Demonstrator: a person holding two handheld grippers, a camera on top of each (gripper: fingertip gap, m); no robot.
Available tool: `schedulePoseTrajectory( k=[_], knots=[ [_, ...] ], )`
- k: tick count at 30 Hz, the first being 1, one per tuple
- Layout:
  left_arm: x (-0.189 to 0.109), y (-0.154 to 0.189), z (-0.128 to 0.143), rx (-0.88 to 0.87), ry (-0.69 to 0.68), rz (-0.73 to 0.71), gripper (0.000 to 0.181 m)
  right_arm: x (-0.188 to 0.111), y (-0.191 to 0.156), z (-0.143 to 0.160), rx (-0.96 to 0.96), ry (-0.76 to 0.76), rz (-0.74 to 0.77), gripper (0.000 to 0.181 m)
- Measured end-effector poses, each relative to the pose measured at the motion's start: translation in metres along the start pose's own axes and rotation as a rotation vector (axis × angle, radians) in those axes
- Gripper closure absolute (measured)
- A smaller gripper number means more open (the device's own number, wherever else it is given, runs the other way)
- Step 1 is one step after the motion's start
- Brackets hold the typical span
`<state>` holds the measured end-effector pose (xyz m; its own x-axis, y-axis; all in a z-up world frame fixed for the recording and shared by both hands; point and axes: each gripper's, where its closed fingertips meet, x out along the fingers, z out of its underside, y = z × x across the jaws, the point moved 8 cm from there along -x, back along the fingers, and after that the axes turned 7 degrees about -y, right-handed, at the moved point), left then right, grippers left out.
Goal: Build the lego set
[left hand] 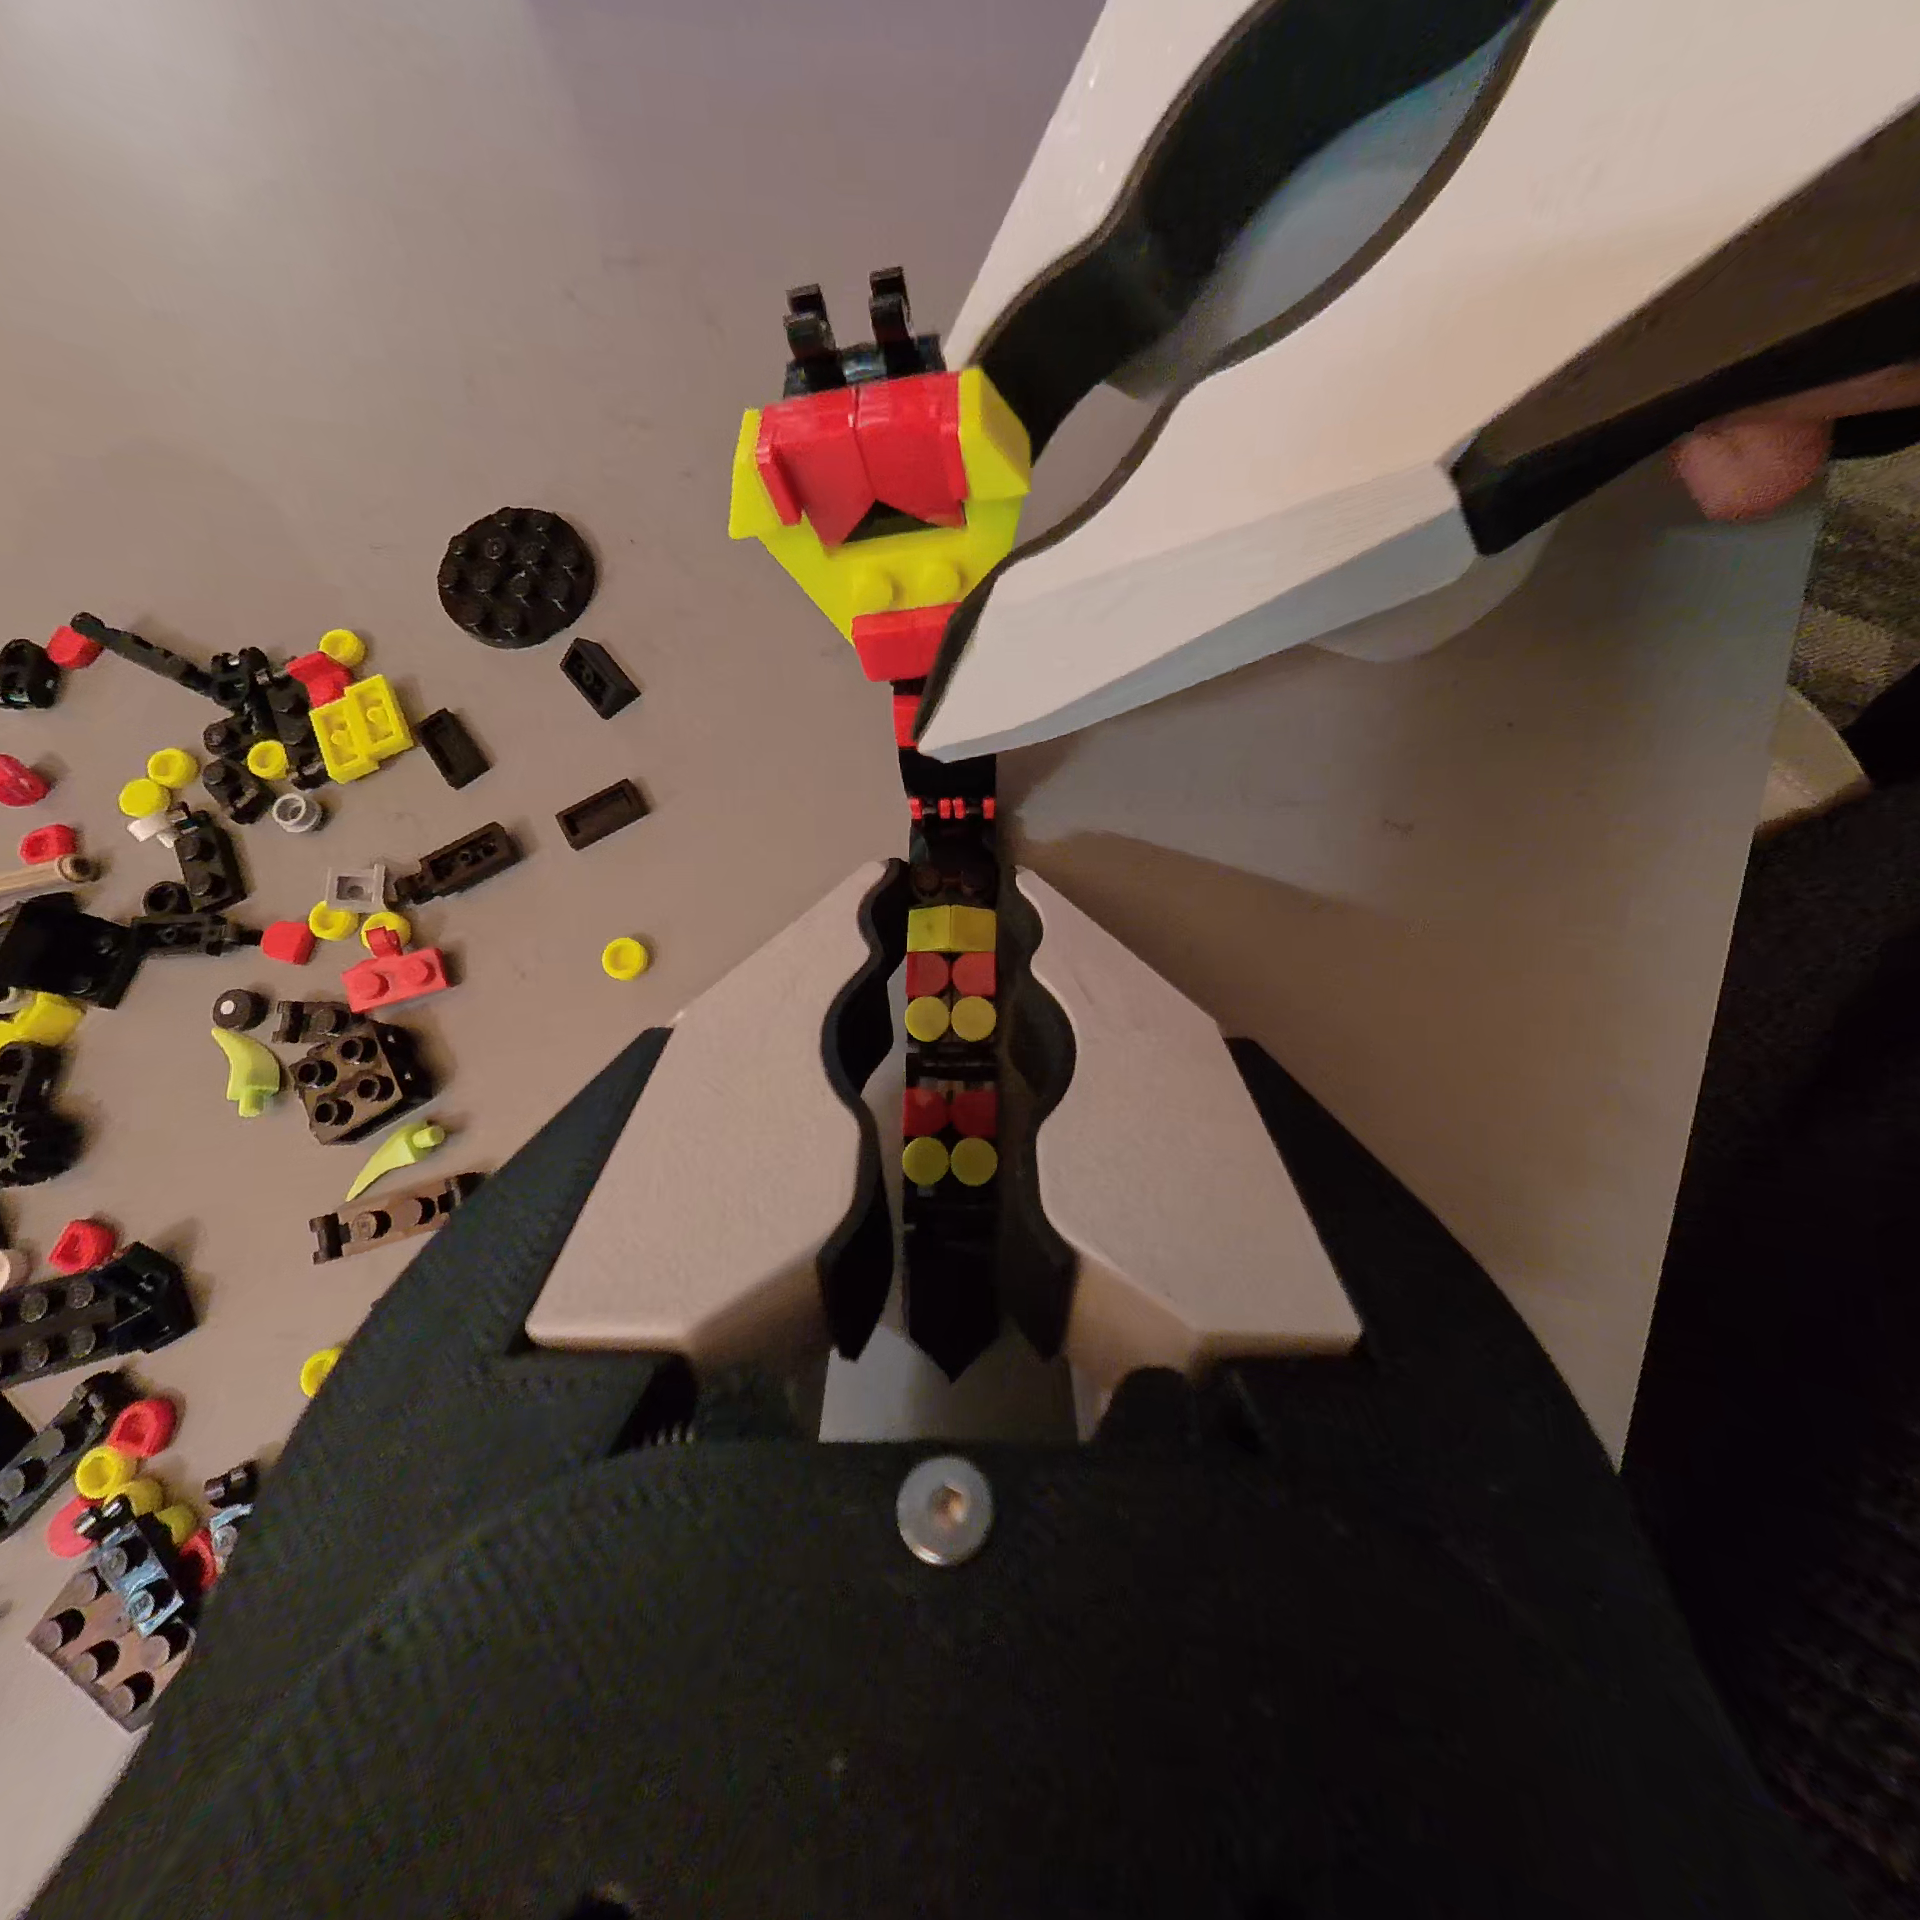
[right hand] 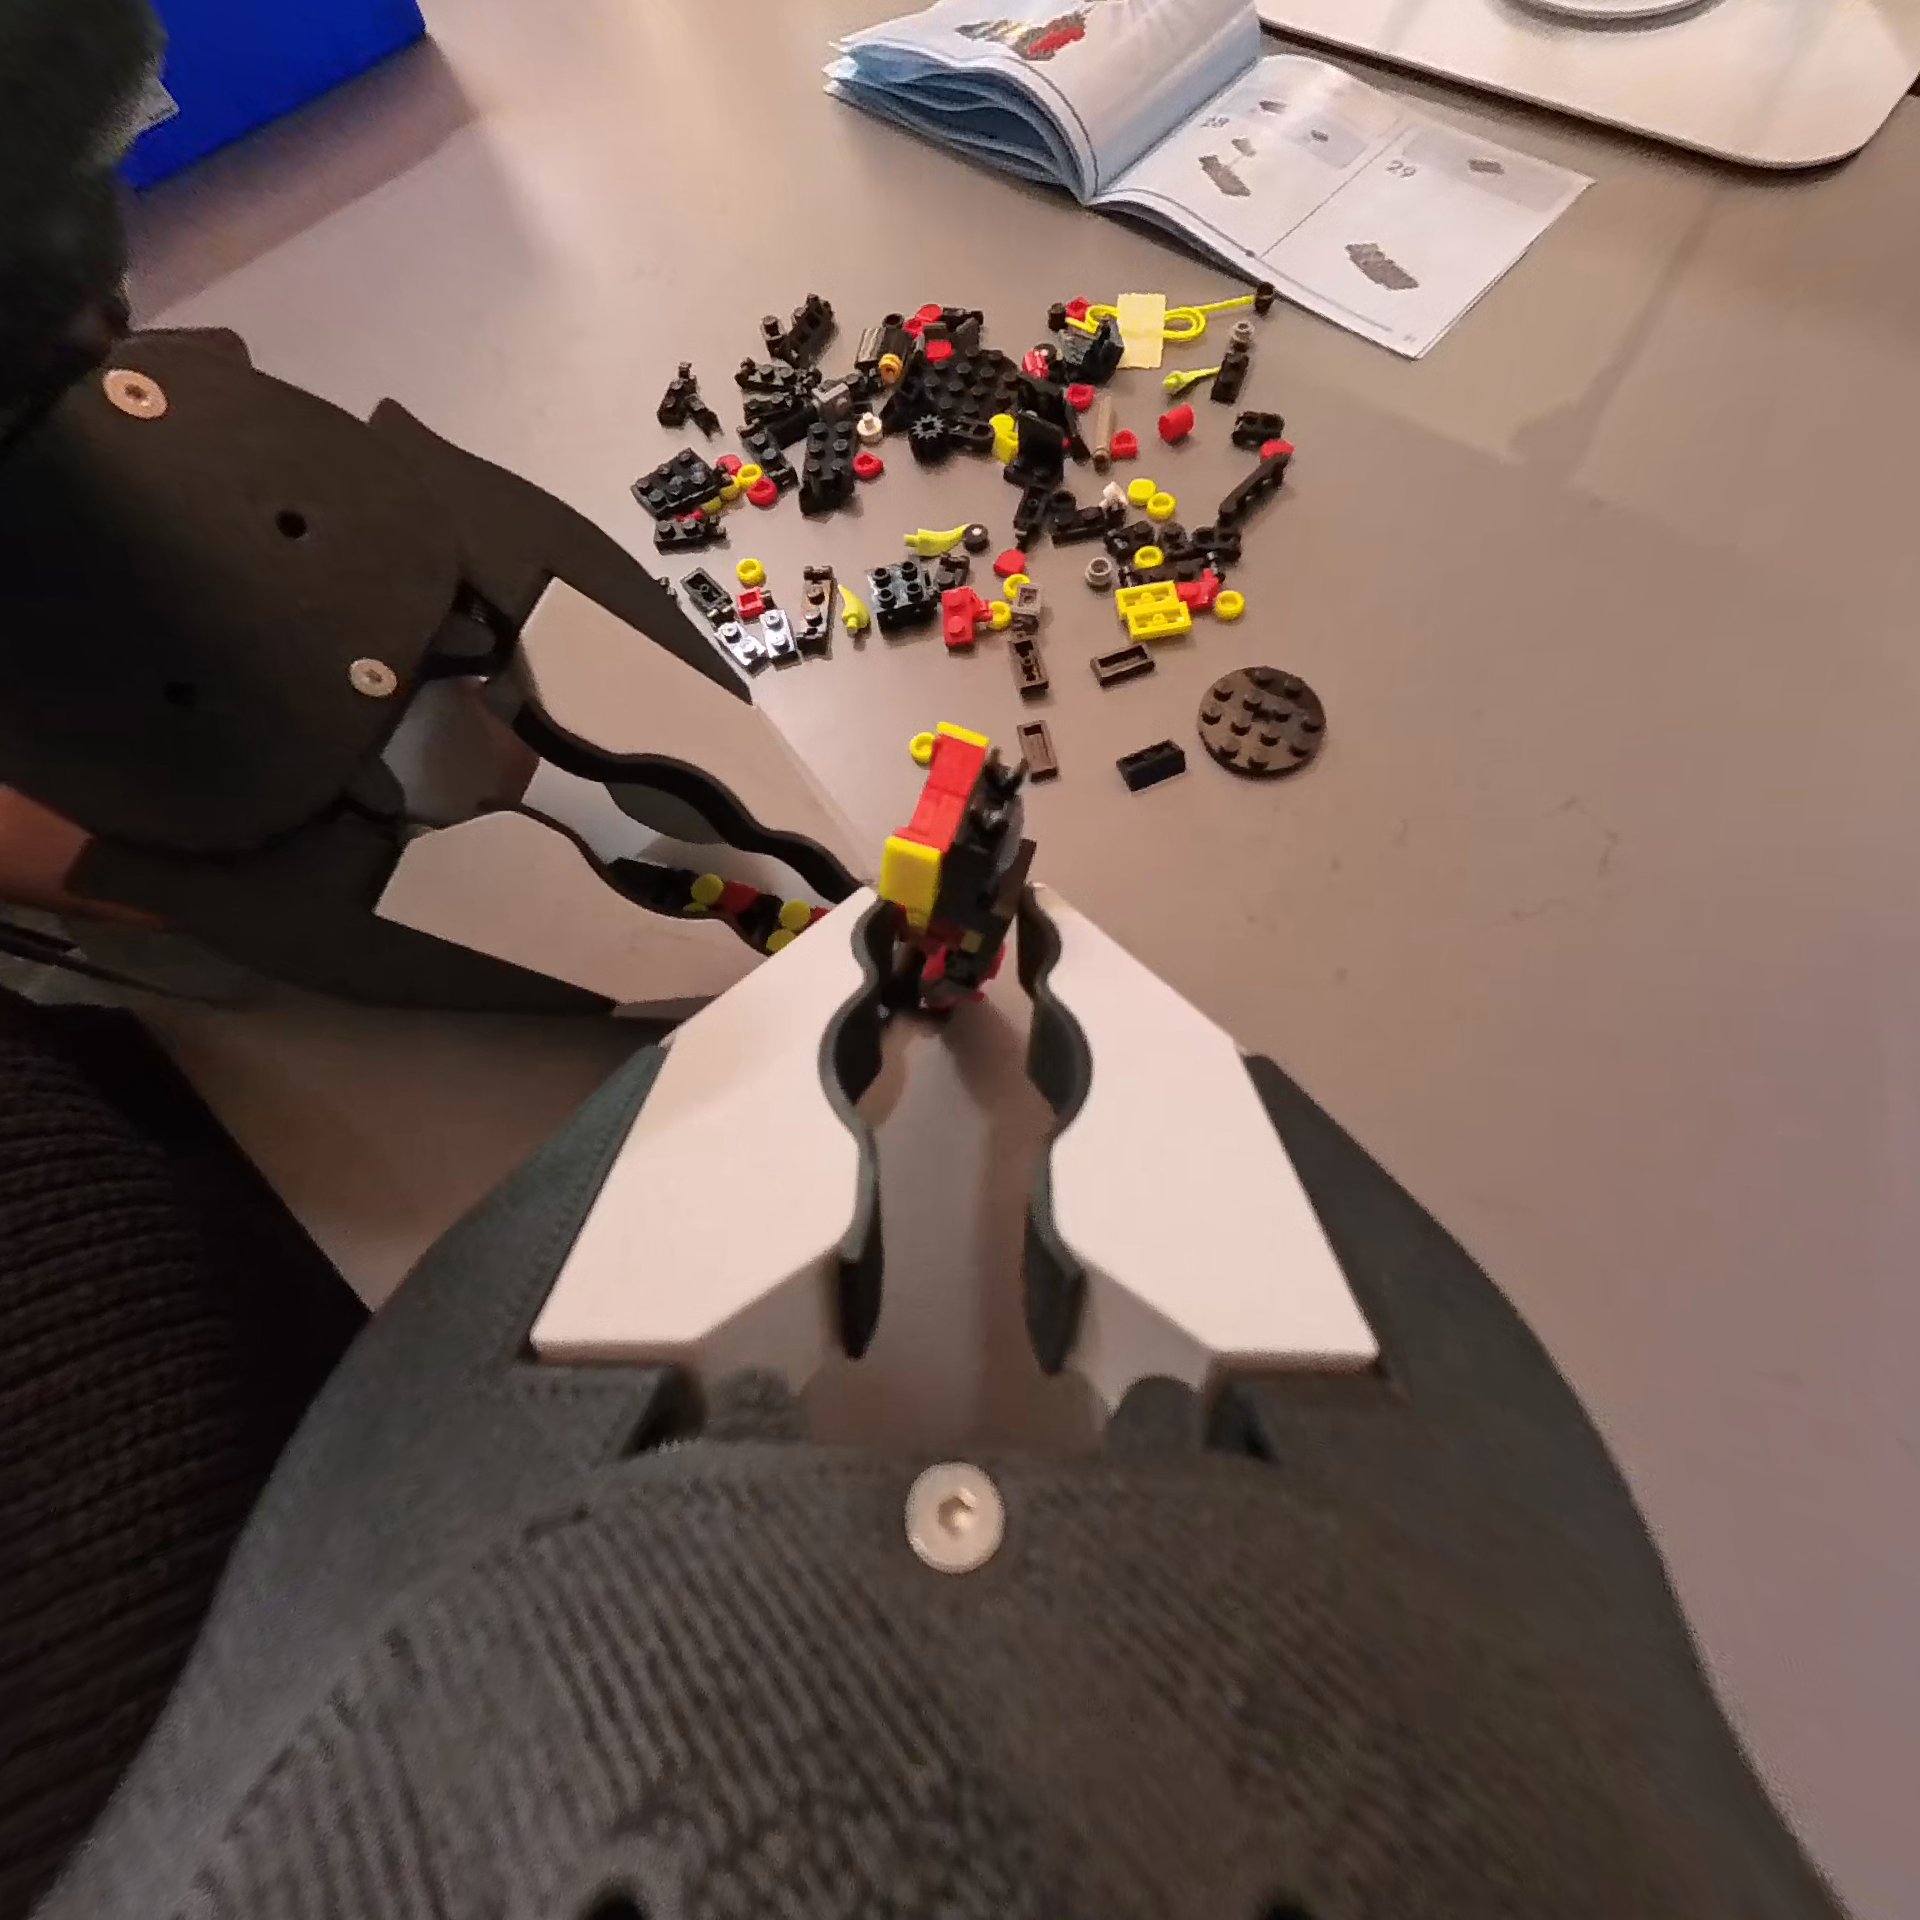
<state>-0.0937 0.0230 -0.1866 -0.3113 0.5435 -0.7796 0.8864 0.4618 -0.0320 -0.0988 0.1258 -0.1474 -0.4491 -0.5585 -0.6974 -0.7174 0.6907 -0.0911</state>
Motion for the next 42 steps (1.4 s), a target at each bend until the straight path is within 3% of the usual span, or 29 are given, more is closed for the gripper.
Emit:
schedulePoseTrajectory(
  k=[13, 33, 35, 39, 42],
  knots=[
    [0.0, 0.0, 0.0, 0.001, 0.001, 0.004, 0.165, 0.0, 0.008, 0.001, 0.176, 0.015, -0.13, 0.162],
    [0.0, 0.0, 0.0, -0.001, -0.002, 0.015, 0.165, 0.003, 0.001, -0.001, 0.17, 0.029, -0.157, 0.161],
    [0.001, 0.0, 0.0, -0.001, -0.004, 0.017, 0.165, 0.004, -0.002, -0.002, 0.177, 0.032, -0.181, 0.159],
    [0.0, 0.0, 0.001, -0.01, -0.003, 0.029, 0.165, -0.008, 0.009, -0.001, 0.107, 0.059, -0.08, 0.134],
    [0.0, -0.001, 0.001, -0.012, -0.003, 0.032, 0.165, -0.017, 0.016, 0.001, 0.109, 0.098, -0.077, 0.125]
  ],
)
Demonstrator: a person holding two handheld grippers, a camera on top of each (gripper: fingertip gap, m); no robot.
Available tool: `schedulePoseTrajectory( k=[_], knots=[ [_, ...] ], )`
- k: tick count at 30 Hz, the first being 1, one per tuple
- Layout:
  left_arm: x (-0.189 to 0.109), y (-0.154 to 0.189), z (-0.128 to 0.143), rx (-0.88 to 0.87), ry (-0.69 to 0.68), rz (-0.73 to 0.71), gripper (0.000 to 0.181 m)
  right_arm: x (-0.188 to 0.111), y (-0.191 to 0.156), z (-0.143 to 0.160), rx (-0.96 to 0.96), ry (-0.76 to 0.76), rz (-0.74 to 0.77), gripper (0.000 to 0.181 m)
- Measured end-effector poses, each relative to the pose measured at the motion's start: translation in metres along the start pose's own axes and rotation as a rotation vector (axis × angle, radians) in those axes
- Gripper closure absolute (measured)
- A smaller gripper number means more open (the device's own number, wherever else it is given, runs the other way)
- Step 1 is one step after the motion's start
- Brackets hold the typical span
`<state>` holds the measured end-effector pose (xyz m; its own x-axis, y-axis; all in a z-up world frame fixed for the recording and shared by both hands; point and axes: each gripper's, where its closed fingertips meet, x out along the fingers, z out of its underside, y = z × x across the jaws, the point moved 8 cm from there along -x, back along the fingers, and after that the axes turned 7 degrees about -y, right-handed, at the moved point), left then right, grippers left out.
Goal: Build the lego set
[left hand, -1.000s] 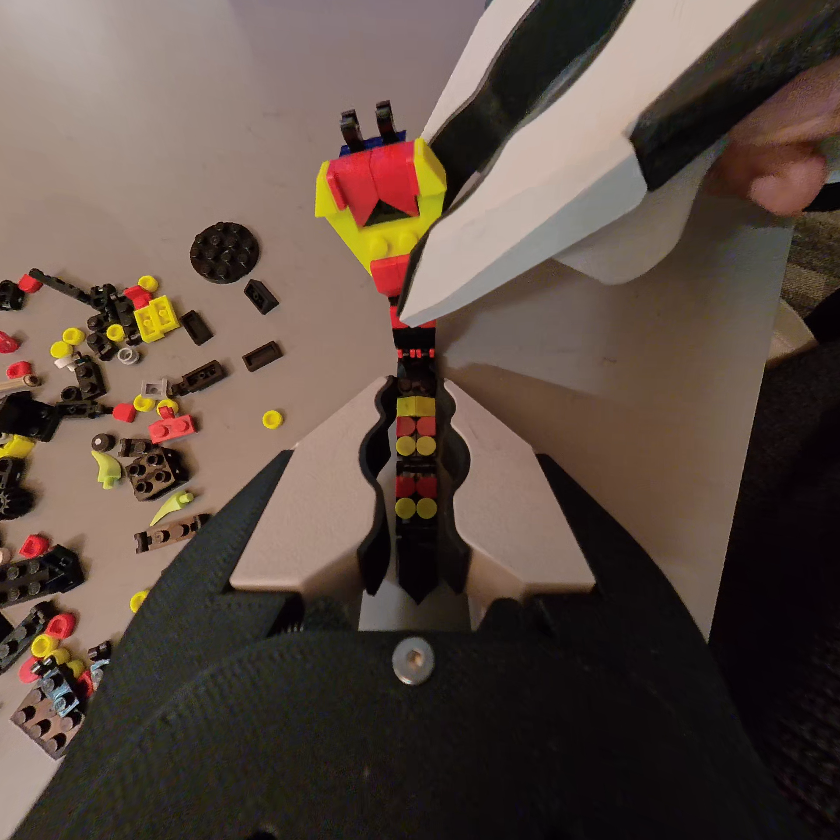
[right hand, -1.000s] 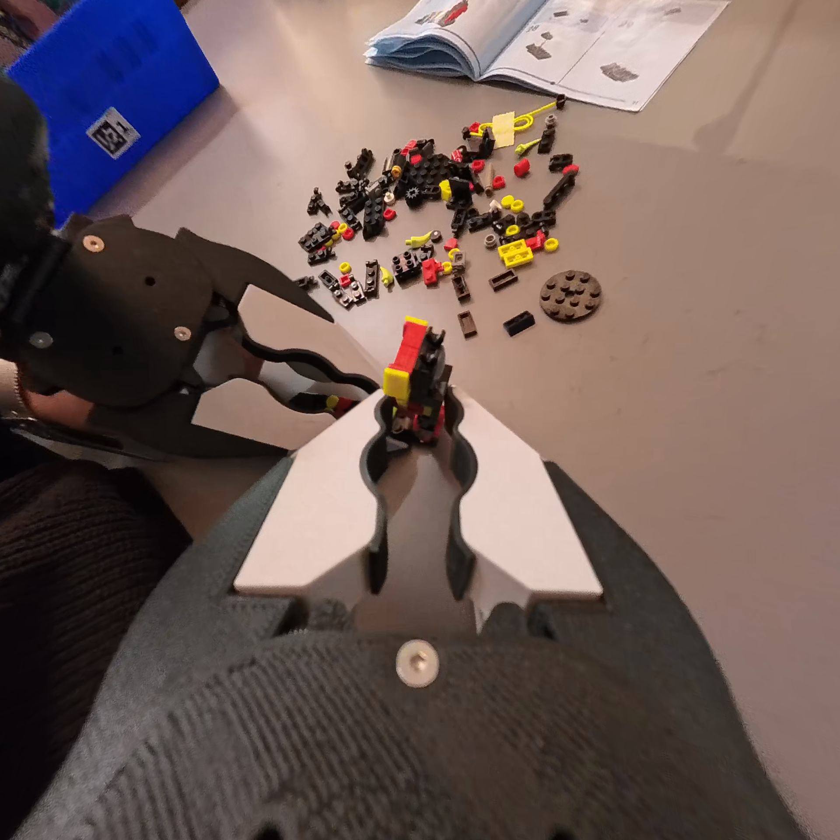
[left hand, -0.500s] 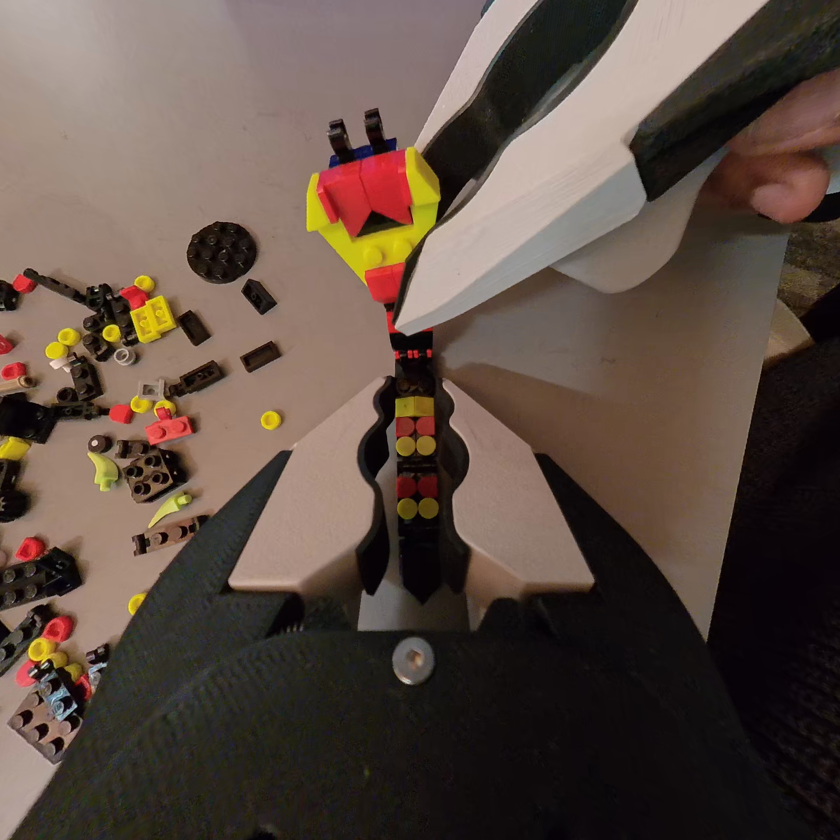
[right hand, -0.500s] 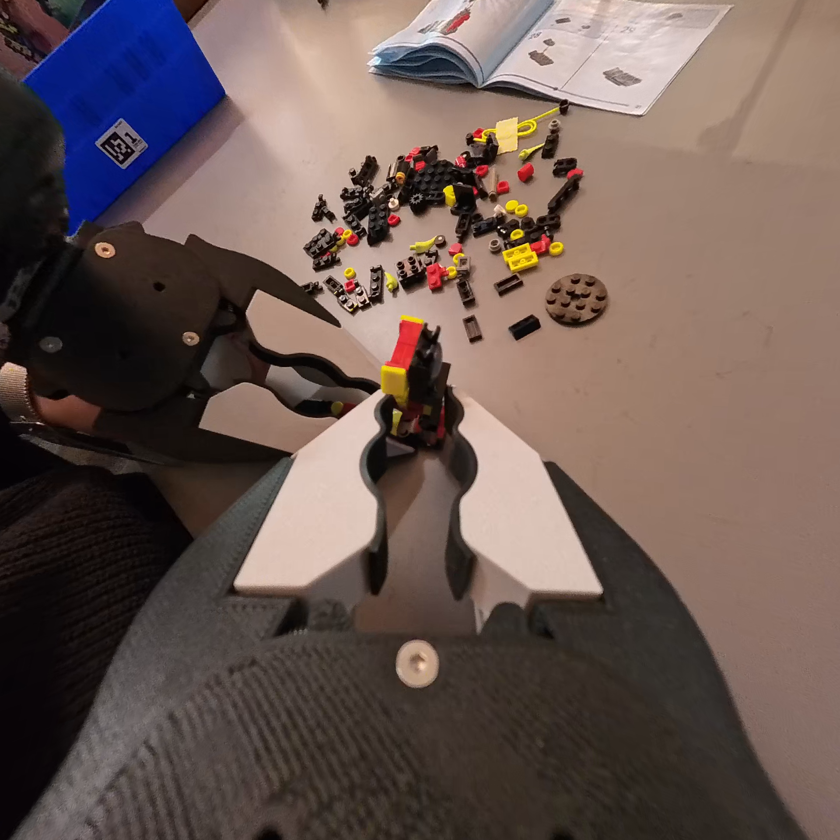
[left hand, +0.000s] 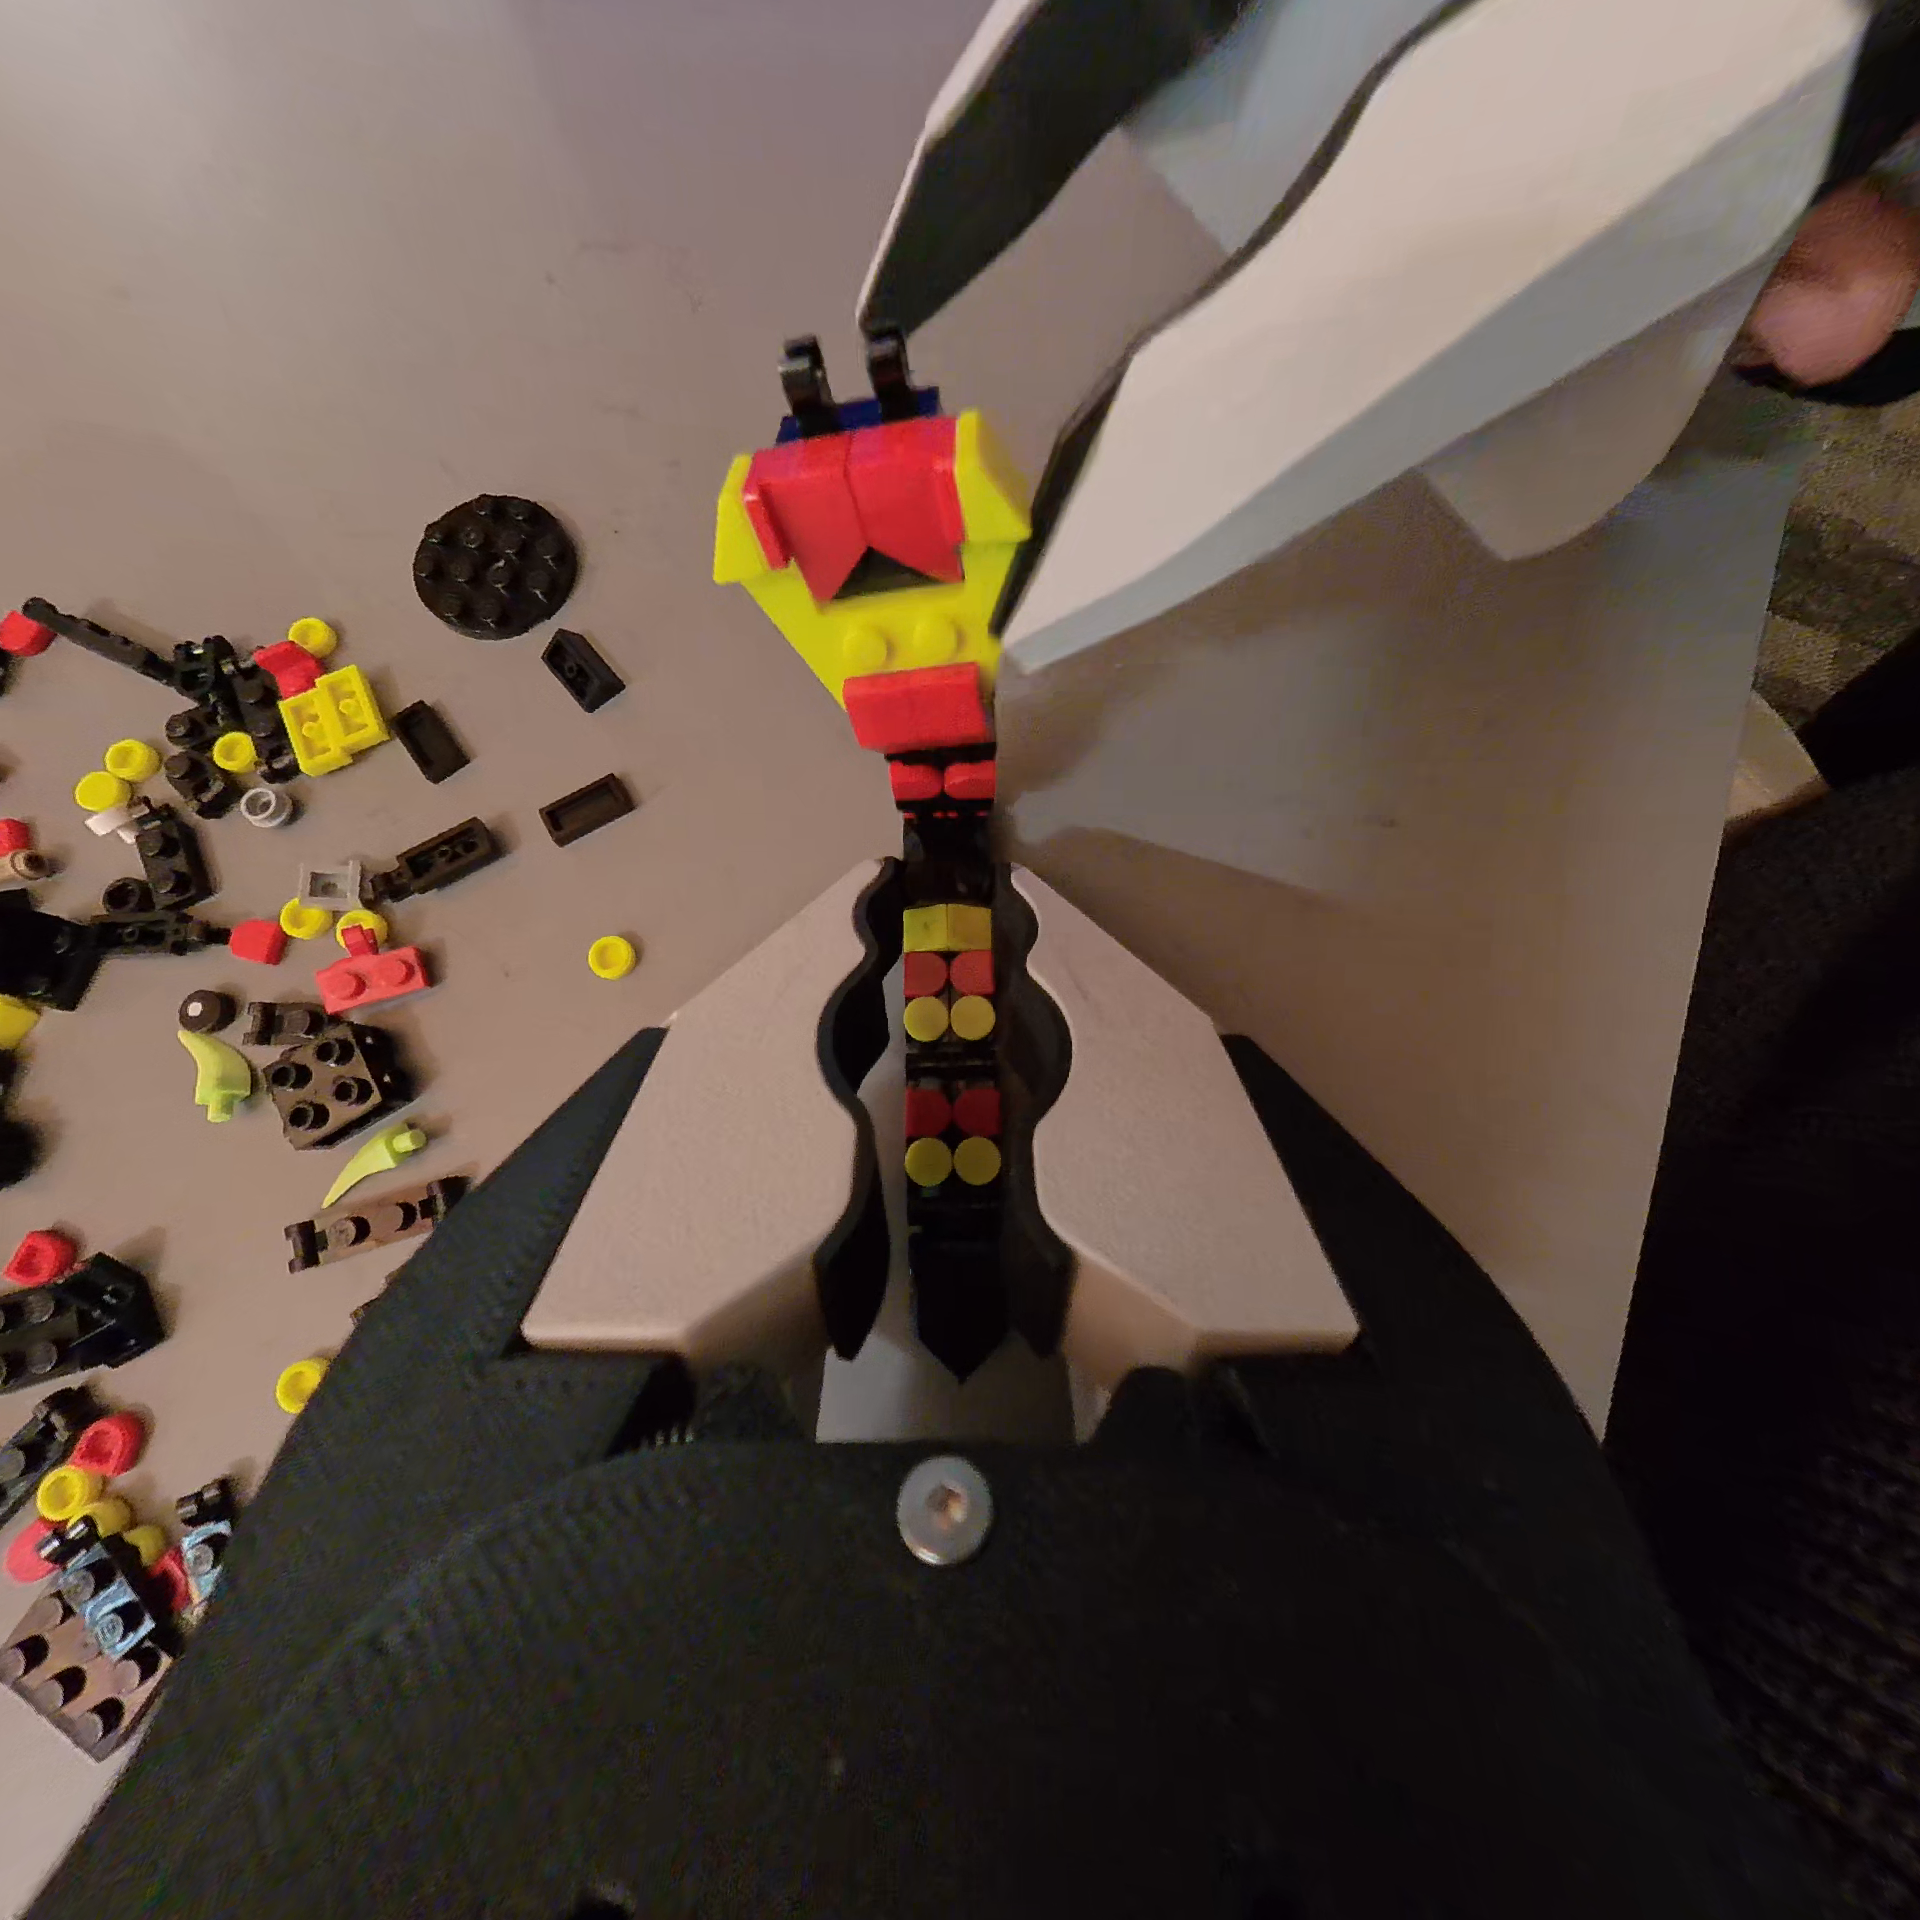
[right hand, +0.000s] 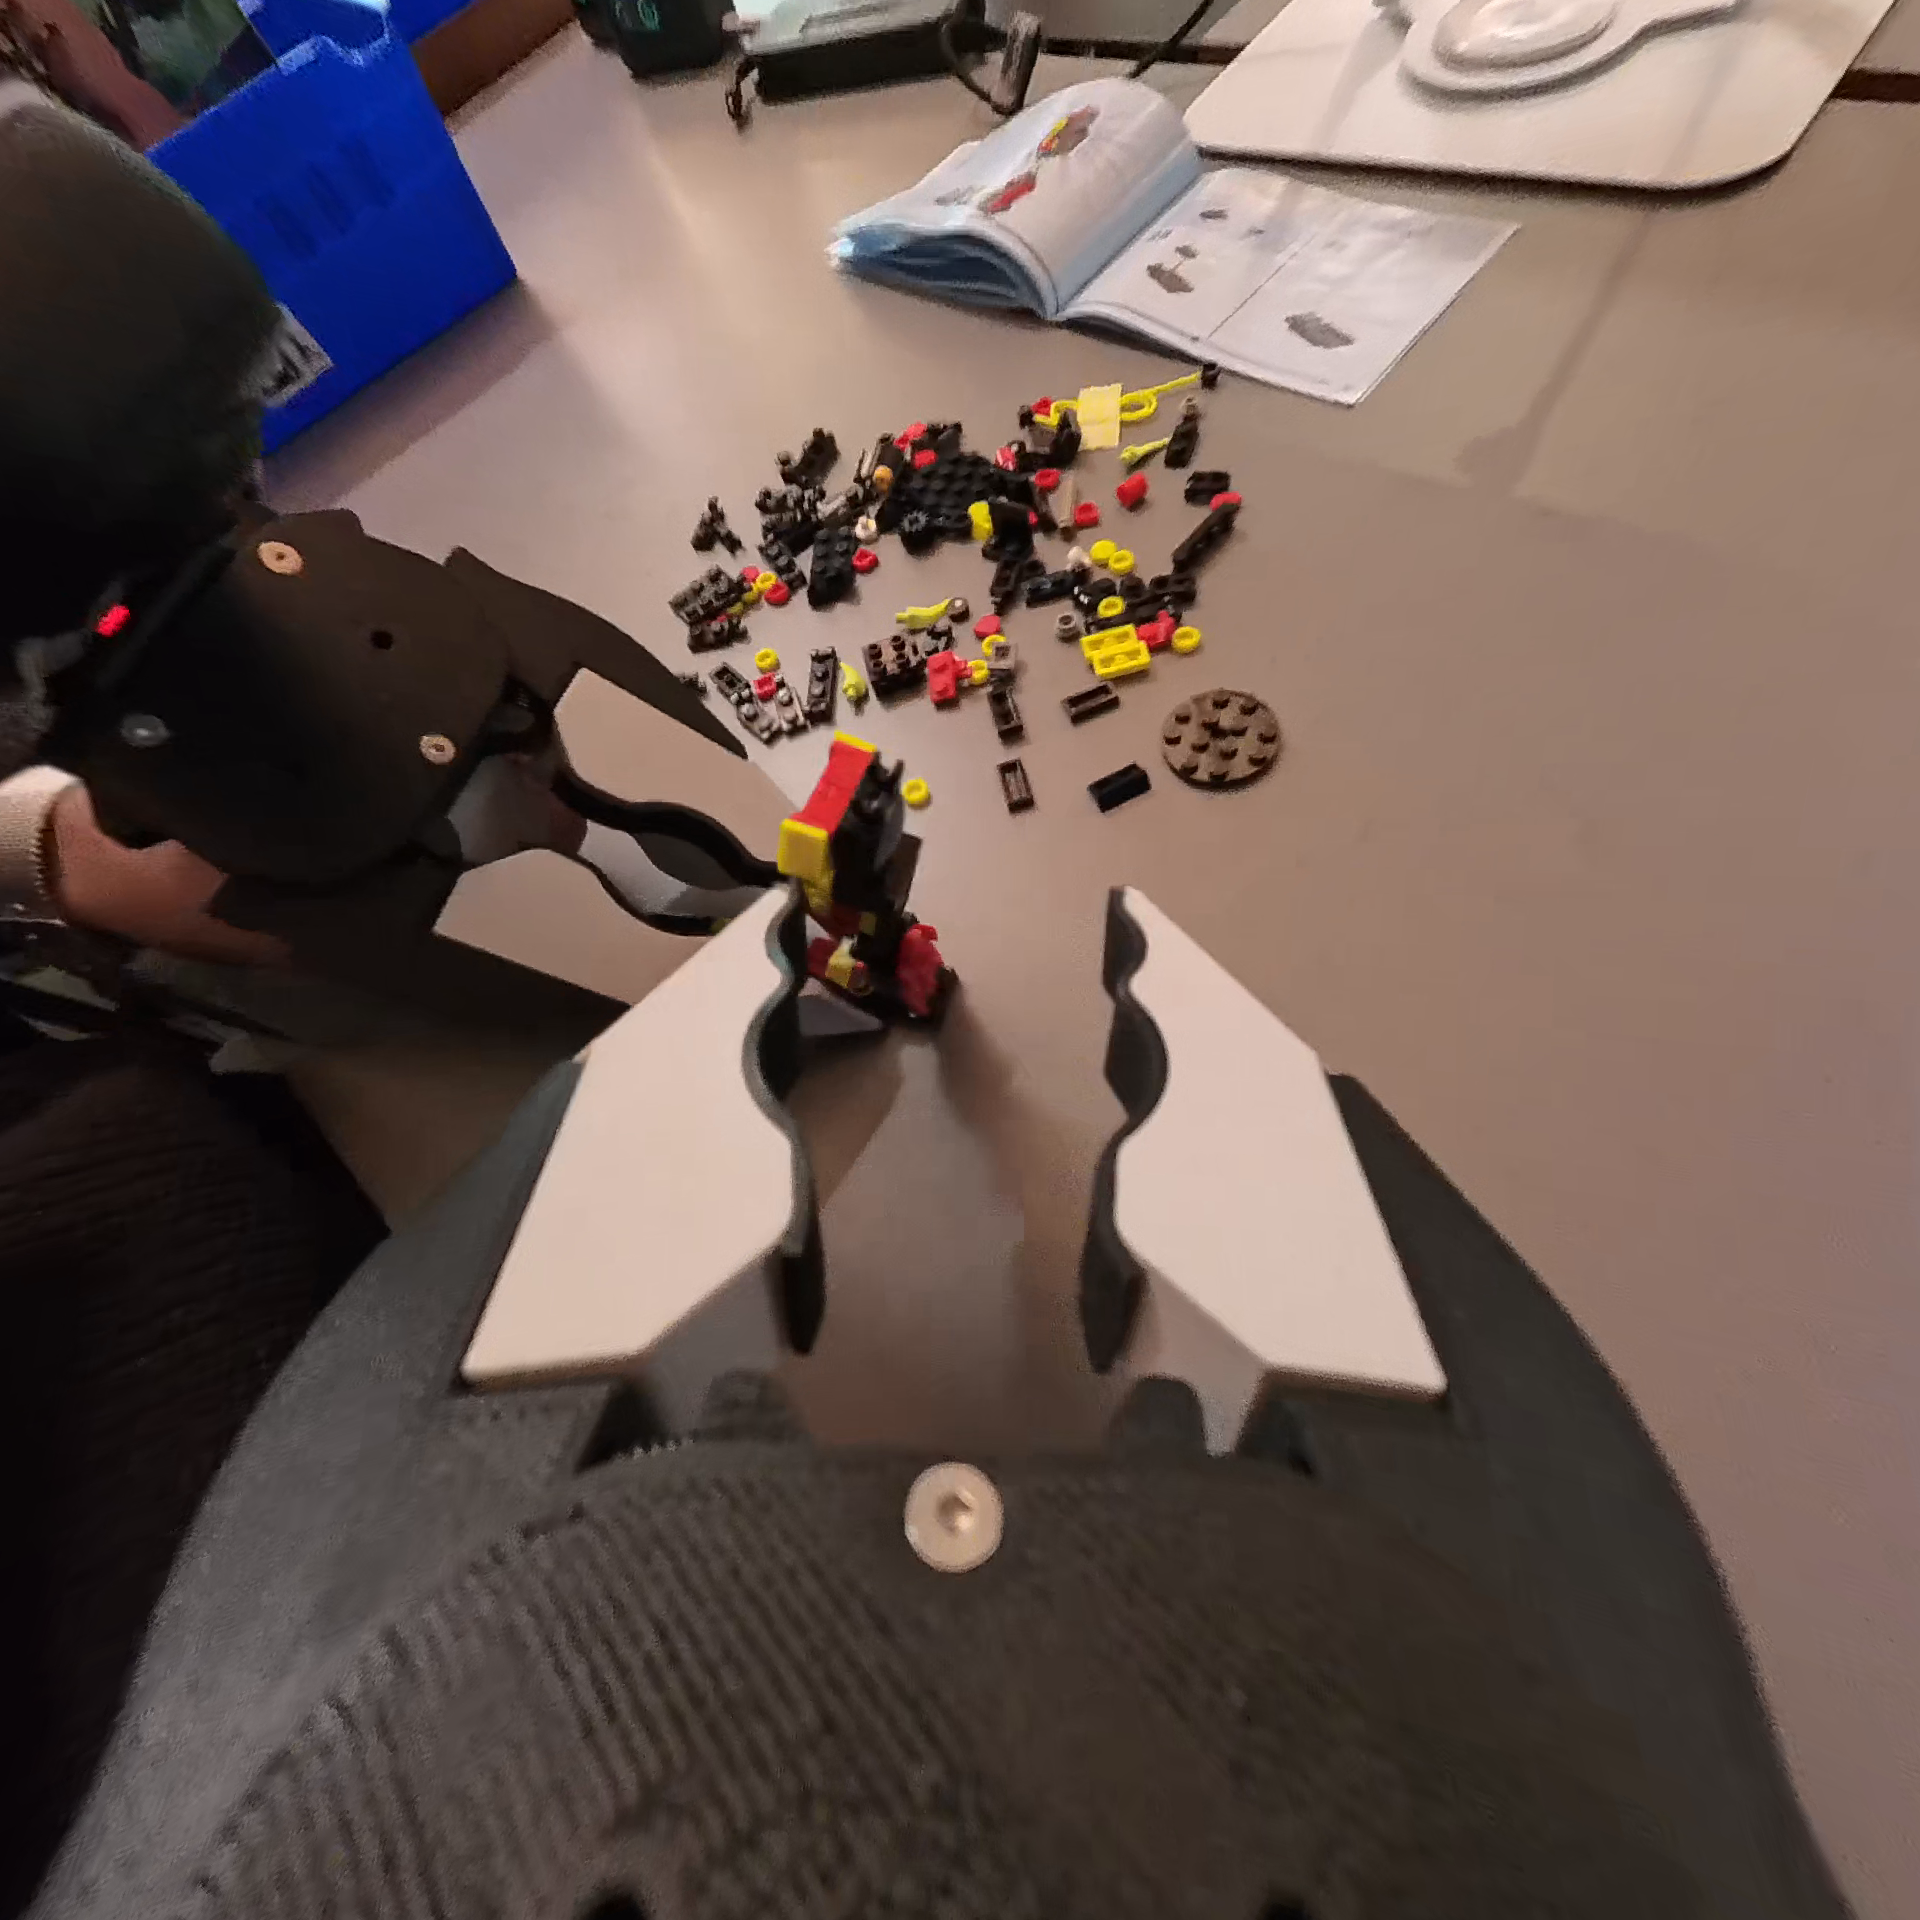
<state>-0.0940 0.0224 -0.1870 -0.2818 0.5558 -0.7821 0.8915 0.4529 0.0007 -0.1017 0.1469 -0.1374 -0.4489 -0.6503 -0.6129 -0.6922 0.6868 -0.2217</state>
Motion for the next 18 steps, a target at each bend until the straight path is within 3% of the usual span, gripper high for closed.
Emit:
schedulePoseTrajectory(
  k=[4, 12, 18],
  knots=[
    [0.0, -0.001, 0.0, -0.006, 0.0, 0.009, 0.165, -0.006, 0.002, -0.001, -0.025, 0.019, -0.025, 0.124],
    [0.0, -0.001, 0.0, -0.01, 0.0, 0.011, 0.165, 0.021, -0.023, 0.006, -0.132, -0.092, -0.028, 0.126],
    [0.0, 0.0, 0.0, -0.008, 0.0, 0.006, 0.165, 0.029, -0.022, 0.005, -0.195, -0.112, 0.063, 0.154]
  ],
)
